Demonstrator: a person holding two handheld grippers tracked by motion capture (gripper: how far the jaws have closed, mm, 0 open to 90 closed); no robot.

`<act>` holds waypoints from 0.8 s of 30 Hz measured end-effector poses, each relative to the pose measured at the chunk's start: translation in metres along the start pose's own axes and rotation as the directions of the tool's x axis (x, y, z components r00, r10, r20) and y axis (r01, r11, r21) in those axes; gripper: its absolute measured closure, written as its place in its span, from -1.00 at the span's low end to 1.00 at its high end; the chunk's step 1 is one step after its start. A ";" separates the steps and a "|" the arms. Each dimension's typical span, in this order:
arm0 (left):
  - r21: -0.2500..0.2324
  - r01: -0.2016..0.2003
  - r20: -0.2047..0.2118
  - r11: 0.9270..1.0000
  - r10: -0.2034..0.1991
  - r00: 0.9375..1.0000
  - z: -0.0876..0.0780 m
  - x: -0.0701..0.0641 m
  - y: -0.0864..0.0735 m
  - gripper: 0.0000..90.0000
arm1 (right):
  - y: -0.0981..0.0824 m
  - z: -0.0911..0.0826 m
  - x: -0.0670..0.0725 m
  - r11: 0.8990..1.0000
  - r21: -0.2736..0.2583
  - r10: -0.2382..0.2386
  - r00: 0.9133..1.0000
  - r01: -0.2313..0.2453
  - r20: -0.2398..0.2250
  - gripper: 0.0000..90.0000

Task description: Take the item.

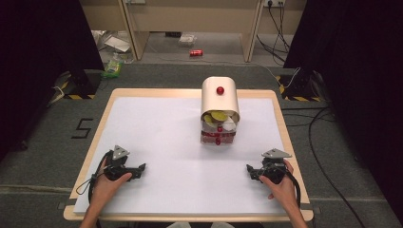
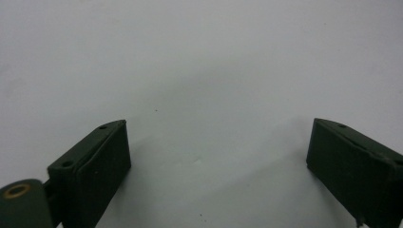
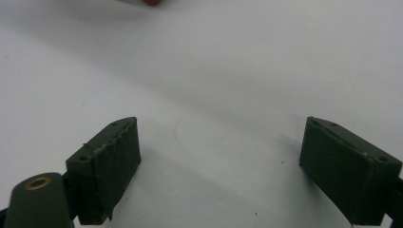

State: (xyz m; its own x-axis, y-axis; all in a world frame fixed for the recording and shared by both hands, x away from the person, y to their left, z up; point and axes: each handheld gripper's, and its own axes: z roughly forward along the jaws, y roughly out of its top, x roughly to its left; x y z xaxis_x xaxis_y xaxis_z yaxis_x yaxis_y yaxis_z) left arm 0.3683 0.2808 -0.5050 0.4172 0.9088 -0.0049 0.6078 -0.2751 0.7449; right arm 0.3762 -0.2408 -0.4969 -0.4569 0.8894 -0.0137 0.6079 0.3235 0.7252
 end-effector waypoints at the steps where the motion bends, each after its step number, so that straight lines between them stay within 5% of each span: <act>1: 0.001 -0.001 0.000 1.000 0.001 1.000 0.000 0.000 0.000 -0.85 | 0.000 0.000 0.000 1.000 0.000 0.000 1.000 0.000 0.000 -0.69; 13: 0.001 -0.001 0.001 1.000 0.001 1.000 0.000 0.000 0.000 -0.85 | 0.000 -0.001 0.001 1.000 -0.012 -0.013 1.000 0.013 -0.005 -0.65; 24: 0.001 0.000 0.001 1.000 0.000 1.000 0.000 0.000 0.000 -0.85 | 0.012 -0.016 0.011 0.989 -0.140 -0.055 0.997 0.047 -0.048 -0.65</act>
State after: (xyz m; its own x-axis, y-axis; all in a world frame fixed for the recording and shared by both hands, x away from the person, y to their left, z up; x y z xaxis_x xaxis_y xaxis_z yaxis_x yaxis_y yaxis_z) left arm 0.3684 0.2810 -0.5049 0.4178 0.9085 -0.0057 0.6087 -0.2753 0.7441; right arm 0.3680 -0.2326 -0.4768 -0.5201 0.8539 -0.0203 0.4883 0.3168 0.8131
